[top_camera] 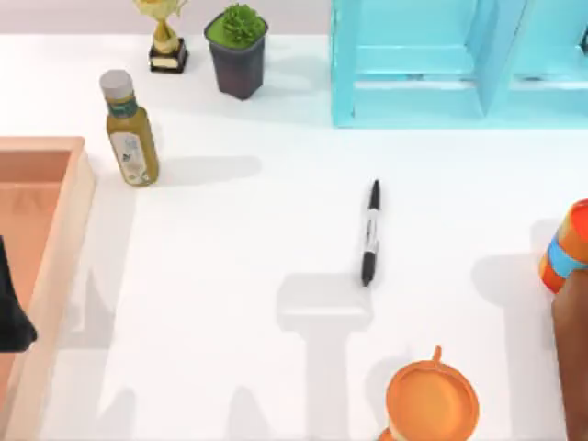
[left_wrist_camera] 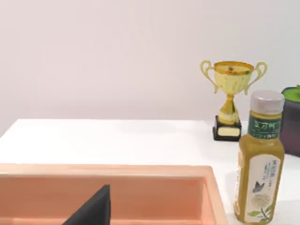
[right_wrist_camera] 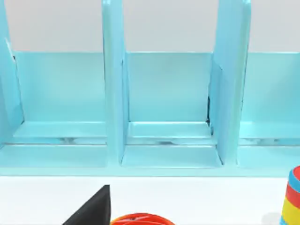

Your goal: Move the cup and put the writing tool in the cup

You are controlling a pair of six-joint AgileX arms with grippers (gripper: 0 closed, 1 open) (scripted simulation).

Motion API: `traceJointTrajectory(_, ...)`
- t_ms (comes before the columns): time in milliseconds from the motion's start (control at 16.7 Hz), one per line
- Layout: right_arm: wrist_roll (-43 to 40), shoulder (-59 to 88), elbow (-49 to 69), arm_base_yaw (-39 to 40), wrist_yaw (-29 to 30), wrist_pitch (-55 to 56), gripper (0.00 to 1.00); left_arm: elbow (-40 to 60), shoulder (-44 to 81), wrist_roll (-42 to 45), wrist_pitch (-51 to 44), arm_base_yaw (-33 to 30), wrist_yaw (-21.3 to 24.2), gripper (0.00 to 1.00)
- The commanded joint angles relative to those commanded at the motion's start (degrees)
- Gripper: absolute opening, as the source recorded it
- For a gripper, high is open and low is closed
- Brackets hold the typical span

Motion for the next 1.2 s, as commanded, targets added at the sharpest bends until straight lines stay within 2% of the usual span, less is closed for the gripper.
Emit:
traceJointTrajectory(240, 0.0, 0.0, 0.0, 0.0, 0.0, 0.0, 1.0, 1.8, 1.82, 0.32, -1.71, 0.32, -0.05, 1.0)
traceJointTrajectory(480, 0.0, 0.0, 0.0, 0.0, 0.0, 0.0, 1.0, 12.44, 12.77, 2.02, -10.86, 1.78, -0.08, 1.0)
traceJointTrajectory(1200, 0.0, 0.0, 0.0, 0.0, 0.0, 0.0, 1.0, 63.64, 77.35, 9.85, -56.55, 8.71, -0.03, 1.0)
